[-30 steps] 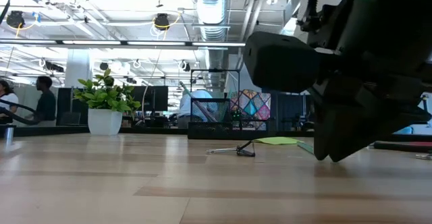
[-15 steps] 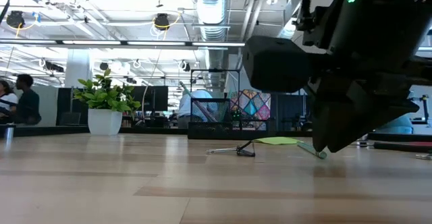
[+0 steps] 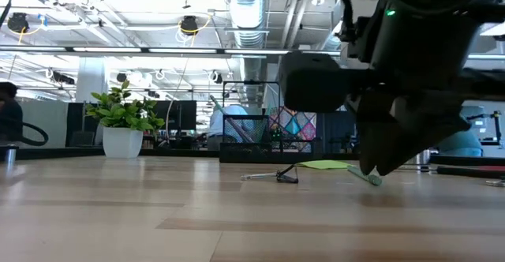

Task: Pick and place office supplies into organizer
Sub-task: Put the blue pencil into the black desk organizer

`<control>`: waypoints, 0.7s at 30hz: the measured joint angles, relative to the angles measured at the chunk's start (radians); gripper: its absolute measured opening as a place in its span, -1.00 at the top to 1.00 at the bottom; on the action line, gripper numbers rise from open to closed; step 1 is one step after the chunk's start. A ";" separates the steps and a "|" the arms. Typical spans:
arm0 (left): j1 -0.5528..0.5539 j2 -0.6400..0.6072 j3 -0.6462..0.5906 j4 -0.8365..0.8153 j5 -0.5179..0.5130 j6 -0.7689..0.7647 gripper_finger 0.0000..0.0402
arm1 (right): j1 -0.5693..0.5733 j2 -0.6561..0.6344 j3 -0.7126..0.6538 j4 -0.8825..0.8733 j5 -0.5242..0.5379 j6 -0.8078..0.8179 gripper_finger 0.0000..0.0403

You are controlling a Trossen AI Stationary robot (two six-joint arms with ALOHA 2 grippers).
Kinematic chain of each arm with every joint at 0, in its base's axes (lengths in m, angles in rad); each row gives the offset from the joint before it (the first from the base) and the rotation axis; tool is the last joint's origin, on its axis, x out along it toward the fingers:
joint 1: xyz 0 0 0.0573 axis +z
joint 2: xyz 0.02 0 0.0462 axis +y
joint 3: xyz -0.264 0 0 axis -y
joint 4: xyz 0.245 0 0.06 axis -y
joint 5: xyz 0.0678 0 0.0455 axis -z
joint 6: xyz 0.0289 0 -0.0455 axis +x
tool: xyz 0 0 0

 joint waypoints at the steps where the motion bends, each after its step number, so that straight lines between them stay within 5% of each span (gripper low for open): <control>1: 0.000 0.000 0.000 0.000 0.000 0.000 1.00 | -0.004 0.000 -0.009 0.019 -0.006 0.000 0.71; 21: 0.000 0.001 0.000 0.000 0.004 0.000 1.00 | 0.048 -0.004 -0.078 0.114 -0.009 0.012 0.71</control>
